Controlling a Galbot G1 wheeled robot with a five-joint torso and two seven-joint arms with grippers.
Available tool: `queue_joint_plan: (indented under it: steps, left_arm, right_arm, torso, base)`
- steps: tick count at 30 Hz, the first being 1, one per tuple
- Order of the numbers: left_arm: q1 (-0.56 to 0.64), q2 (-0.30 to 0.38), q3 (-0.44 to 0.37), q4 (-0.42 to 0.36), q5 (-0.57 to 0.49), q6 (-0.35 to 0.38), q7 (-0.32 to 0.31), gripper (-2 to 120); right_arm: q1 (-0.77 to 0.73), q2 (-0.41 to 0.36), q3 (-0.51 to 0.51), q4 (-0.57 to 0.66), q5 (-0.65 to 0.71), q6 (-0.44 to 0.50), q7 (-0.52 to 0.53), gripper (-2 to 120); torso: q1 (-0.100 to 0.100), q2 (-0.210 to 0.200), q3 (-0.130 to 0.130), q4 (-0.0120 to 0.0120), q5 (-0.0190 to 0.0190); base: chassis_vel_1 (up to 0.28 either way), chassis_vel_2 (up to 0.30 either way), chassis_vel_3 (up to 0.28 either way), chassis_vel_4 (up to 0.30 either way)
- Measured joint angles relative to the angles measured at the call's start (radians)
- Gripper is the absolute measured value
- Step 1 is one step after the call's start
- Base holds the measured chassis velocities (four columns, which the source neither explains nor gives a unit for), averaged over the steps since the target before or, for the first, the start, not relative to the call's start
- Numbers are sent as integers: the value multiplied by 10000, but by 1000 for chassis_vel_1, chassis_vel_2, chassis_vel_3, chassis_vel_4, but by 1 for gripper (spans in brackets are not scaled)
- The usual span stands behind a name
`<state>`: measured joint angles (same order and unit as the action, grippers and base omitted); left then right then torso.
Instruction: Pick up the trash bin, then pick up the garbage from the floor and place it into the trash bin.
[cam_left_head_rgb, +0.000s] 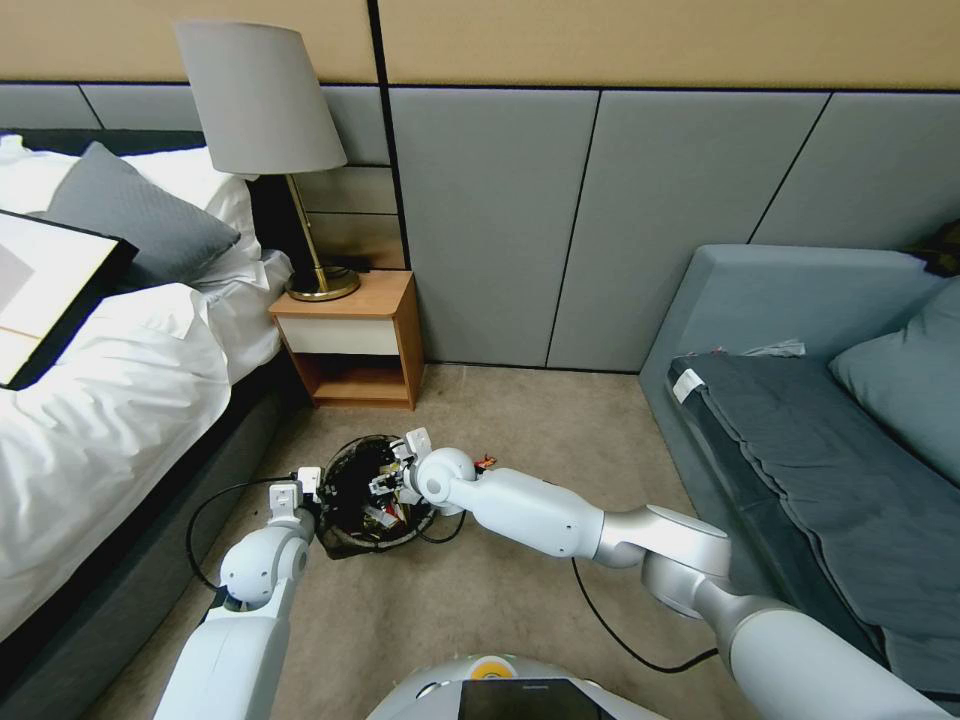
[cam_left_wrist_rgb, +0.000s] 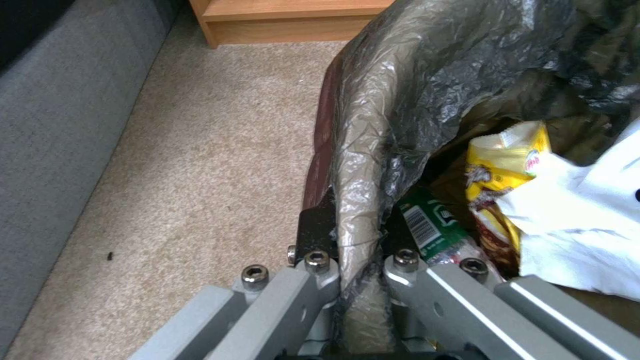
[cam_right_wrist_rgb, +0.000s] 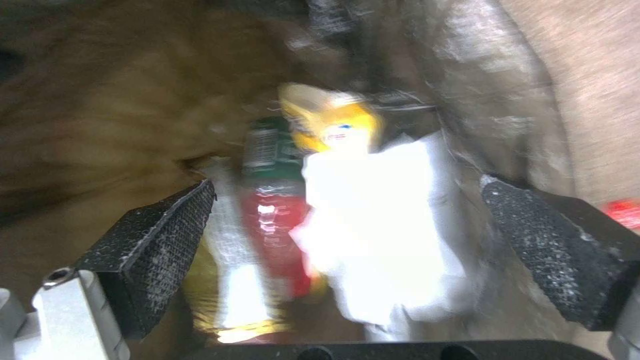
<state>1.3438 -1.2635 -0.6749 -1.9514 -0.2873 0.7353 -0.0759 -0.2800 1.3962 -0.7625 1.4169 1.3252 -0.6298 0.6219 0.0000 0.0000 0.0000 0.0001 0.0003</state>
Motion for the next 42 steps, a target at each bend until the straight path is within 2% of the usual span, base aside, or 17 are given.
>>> queue_joint_plan:
  steps: [16, 22, 25, 28, 30, 31, 33, 34, 37, 38, 41, 42]
  left_arm:
    - [-29, -45, 47, 7, 83, 2, -15, 0]
    - [-24, -53, 47, 2, 87, 2, -17, 0]
    - [-31, -4, 31, -37, 42, 4, -22, 0]
    - [-49, 12, 26, -57, 39, 4, -35, 0]
    - [-85, 27, 32, -75, 27, 5, -53, 0]
    - [-85, 27, 32, -75, 27, 5, -53, 0]
    - [-86, 33, 50, -92, 23, 5, -72, 0]
    - [-86, 33, 50, -92, 23, 5, -72, 0]
    - [-62, 15, 80, -156, -8, 5, -94, 0]
    - [-62, 15, 80, -156, -8, 5, -94, 0]
    - [-43, 23, 45, -226, -113, 5, -156, 0]
    - [-43, 23, 45, -226, -113, 5, -156, 0]
  right_arm:
    - [303, -392, 12, 368, -20, -296, 399, 100]
    - [424, -631, 272, 1035, 198, -293, 496, 100]
    - [751, -1207, 916, 2556, 650, -266, 693, 100]
    - [835, -1464, 1174, 3092, 818, -231, 769, 100]
    - [892, -2053, 1787, 4047, 1121, -133, 889, 100]
    - [892, -2053, 1787, 4047, 1121, -133, 889, 100]
    - [895, -2765, 2305, 4665, 1111, 48, 999, 100]
    - [895, -2765, 2305, 4665, 1111, 48, 999, 100]
    - [650, -3672, 2846, 5138, 209, 547, 748, 100]
    - [650, -3672, 2846, 5138, 209, 547, 748, 100]
    - [-180, -4293, 3507, 5254, -2059, 1570, -17, 100]
    - [-180, -4293, 3507, 5254, -2059, 1570, -17, 100]
  torso:
    - [0, 0, 0, -5, -5]
    - [0, 0, 0, -2, -1]
    - [0, 0, 0, 0, -3]
    - [0, 0, 0, -1, -2]
    - [0, 0, 0, 0, 0]
    - [0, 0, 0, 0, 0]
    - [0, 0, 0, -2, -2]
    - [0, 0, 0, -2, -2]
    - [0, 0, 0, -6, -1]
    - [0, 0, 0, -6, -1]
    - [0, 0, 0, 0, -1]
    - [0, 0, 0, 0, -1]
  base:
    - [0, 0, 0, 0]
    - [0, 0, 0, 0]
    - [0, 0, 0, 0]
    - [0, 0, 0, 0]
    - [0, 0, 0, 0]
    - [0, 0, 0, 0]
    - [0, 0, 0, 0]
    - [0, 0, 0, 0]
    - [0, 0, 0, 0]
    - [0, 0, 0, 0]
    - [0, 0, 0, 0]
    - [0, 0, 0, 0]
